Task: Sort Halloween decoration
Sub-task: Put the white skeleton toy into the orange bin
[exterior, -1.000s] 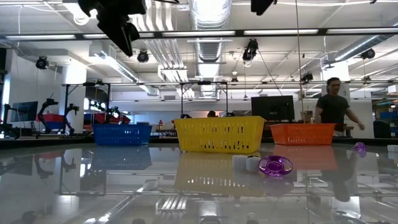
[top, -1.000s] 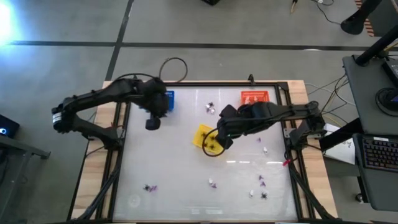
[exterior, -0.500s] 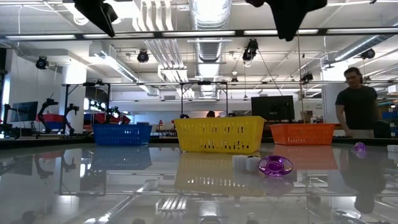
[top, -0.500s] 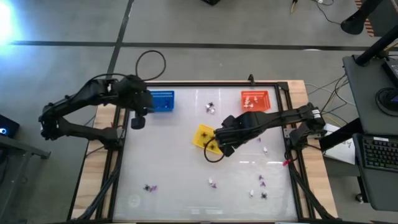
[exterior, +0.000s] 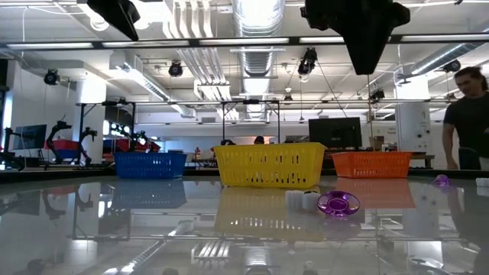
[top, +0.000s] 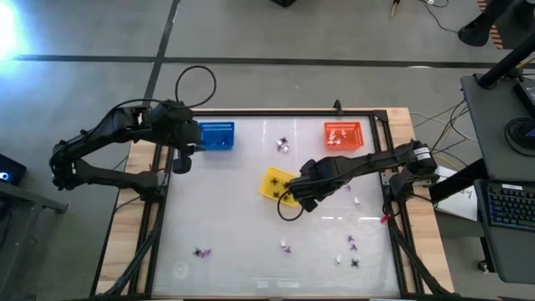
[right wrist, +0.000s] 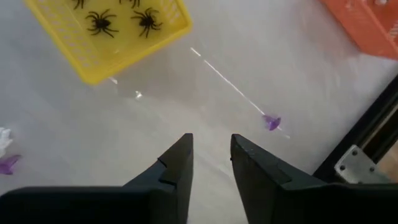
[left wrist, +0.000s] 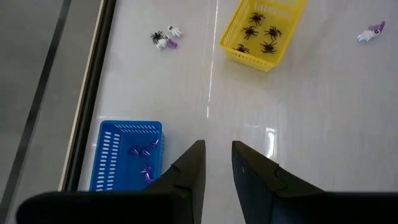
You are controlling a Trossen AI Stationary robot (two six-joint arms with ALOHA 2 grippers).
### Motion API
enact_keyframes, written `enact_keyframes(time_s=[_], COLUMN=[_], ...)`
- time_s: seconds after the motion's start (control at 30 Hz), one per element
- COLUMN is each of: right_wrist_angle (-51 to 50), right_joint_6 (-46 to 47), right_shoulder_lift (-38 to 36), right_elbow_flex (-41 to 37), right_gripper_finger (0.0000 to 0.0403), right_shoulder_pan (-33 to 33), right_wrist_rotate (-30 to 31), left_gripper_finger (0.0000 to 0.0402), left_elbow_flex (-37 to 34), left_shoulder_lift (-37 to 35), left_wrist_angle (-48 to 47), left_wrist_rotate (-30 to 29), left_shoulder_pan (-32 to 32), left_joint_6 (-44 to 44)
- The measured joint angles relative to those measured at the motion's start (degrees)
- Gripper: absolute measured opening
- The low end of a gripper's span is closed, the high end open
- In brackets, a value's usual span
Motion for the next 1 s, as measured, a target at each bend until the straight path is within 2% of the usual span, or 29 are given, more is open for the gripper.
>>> enact_keyframes(time_s=[0.27,0.53,0.8,1.0], right_wrist_angle=[-1.0,0.5,10.4,17.2], right_joint_6=[5.3,11.1,15.9,15.7], right_shoulder_lift=[-0.5,-6.8,-17.5,-20.6], right_elbow_flex=[-6.5,-19.3,-30.4,-39.4], right_gripper_finger=[0.0155,0.0157,0.0157,0.0157], right_shoulder_pan=[1.4,2.3,3.0,3.0], right_wrist_rotate=[-0.2,-7.1,-8.0,-10.3], left_gripper_finger=[0.0061,0.0061,0.0061,0.0061], left_elbow_flex=[0.0,-0.8,-1.7,-1.8], left_shoulder_lift=[-0.7,-2.7,-3.7,-3.6], left_wrist_angle=[-1.6,-1.8,-1.7,-1.6], left_wrist_rotate=[0.0,0.1,0.1,0.1], left_shoulder_pan=[0.0,0.0,0.0,0.0], left_joint_6=[-0.1,-0.1,-1.0,-1.1])
